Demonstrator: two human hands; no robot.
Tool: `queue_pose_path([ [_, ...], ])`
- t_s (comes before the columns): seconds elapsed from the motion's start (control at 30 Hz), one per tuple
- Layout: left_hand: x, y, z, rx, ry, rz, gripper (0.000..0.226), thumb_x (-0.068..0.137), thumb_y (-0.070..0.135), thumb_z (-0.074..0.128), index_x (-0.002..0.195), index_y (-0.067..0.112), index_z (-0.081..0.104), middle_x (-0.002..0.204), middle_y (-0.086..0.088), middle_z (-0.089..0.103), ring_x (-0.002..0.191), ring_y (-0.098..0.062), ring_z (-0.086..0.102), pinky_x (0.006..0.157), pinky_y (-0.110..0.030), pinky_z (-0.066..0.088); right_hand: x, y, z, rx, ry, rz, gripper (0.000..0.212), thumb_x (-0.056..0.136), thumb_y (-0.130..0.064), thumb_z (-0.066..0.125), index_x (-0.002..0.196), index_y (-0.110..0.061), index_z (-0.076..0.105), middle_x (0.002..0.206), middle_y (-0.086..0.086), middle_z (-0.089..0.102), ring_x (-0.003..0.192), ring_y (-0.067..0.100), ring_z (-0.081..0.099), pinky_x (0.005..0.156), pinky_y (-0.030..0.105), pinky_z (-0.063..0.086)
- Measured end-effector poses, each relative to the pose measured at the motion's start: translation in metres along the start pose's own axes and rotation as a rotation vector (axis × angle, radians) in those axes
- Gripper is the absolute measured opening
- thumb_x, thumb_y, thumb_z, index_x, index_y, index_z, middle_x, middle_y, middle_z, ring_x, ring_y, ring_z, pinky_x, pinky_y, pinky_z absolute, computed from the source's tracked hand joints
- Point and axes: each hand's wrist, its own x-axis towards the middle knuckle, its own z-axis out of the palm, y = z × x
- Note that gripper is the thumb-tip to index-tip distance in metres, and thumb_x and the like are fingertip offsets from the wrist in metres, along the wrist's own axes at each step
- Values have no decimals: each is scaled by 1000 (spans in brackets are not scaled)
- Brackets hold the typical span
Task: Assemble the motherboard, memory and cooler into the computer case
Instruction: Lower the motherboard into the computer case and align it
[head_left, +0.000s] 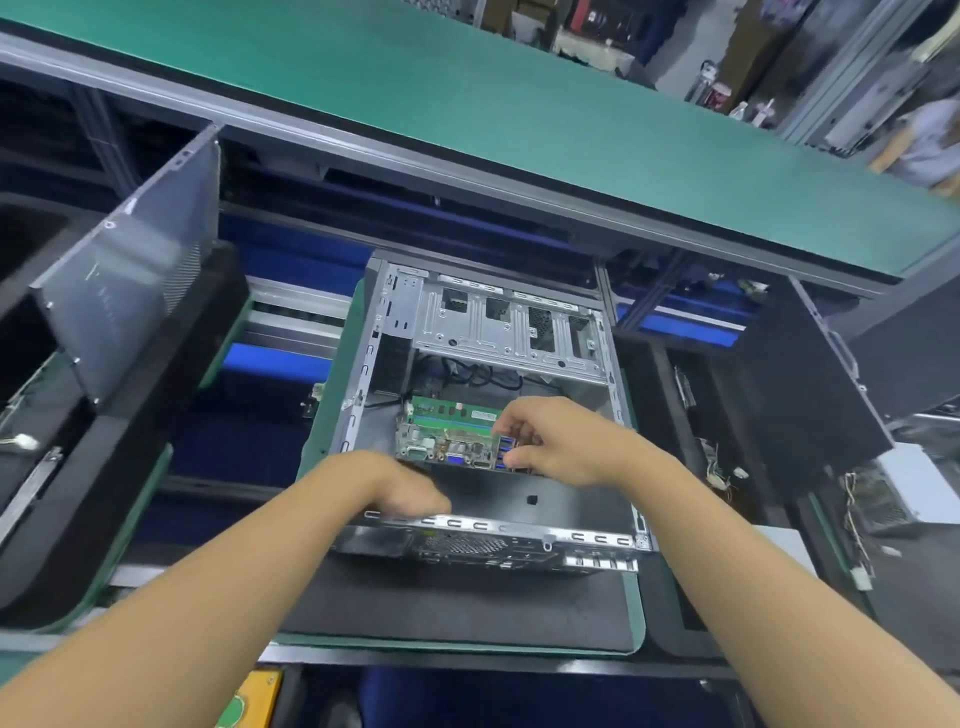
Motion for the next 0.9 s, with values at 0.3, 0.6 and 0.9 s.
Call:
queue_pose_path([
  [0.3, -15, 0, -2, 59, -15, 3, 42, 102, 31, 22, 124, 10, 51, 145, -16, 45, 116, -32, 48, 91, -37, 35, -13, -5, -47, 108, 81, 47, 26, 96, -31, 69, 120, -24, 63, 89, -15, 61, 78, -2, 59, 69, 12, 42],
  [0.6, -20, 2, -4, -15, -5, -36, 27, 98, 29, 30, 94, 12, 49, 93, -9, 49, 75, -19, 41, 78, -36, 35, -17, 5, -34, 207, -9, 93, 28, 97, -26, 68, 124, -16, 65, 106, -7, 69, 99, 9, 66, 95, 30, 50],
  [0.9, -18, 8, -2, 5, 25, -78, 31, 101, 8, 27, 72, 18, 29, 72, 0, 30, 60, -15, 22, 52, -17, 31, -23, 7, -30, 53, -29, 99, 33, 98, -33, 66, 129, -23, 59, 98, -16, 61, 90, -5, 58, 71, 9, 41],
])
